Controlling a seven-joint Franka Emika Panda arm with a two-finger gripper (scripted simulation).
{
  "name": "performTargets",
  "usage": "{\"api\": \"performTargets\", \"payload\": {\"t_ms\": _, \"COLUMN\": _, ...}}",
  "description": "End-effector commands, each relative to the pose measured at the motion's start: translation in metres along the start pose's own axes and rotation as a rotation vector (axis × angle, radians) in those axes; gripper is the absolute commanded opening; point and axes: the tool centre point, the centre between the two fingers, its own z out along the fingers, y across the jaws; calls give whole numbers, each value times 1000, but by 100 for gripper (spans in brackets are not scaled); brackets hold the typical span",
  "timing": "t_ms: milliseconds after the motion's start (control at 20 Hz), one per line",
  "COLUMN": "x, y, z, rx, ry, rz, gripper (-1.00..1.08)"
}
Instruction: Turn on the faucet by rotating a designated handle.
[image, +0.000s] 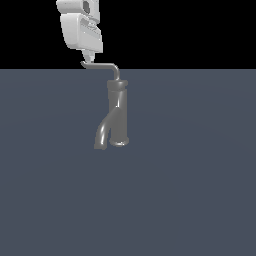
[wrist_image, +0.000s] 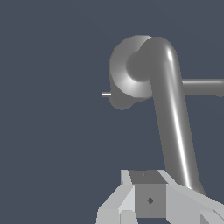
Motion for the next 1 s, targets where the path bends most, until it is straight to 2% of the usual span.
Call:
{"api": "performTargets", "payload": {"t_ms": 0, "x": -1, "y": 10, "z": 0, "rx": -7, "ry": 2, "rz": -2, "gripper": -100}}
{"api": "performTargets", "payload": {"t_ms": 600, "x": -2, "y": 42, "z": 0, "rx": -6, "ry": 2, "rz": -1, "gripper": -100}}
{"api": "performTargets", "payload": {"t_ms": 700, "x": 1, "y": 36, "z": 0, "rx": 0, "ry": 3, "rz": 5, "gripper": -100}}
{"api": "performTargets", "payload": {"t_ms": 950, "x": 10, "y": 47, "z": 0, "rx": -1, "ry": 3, "rz": 4, "gripper": -100}}
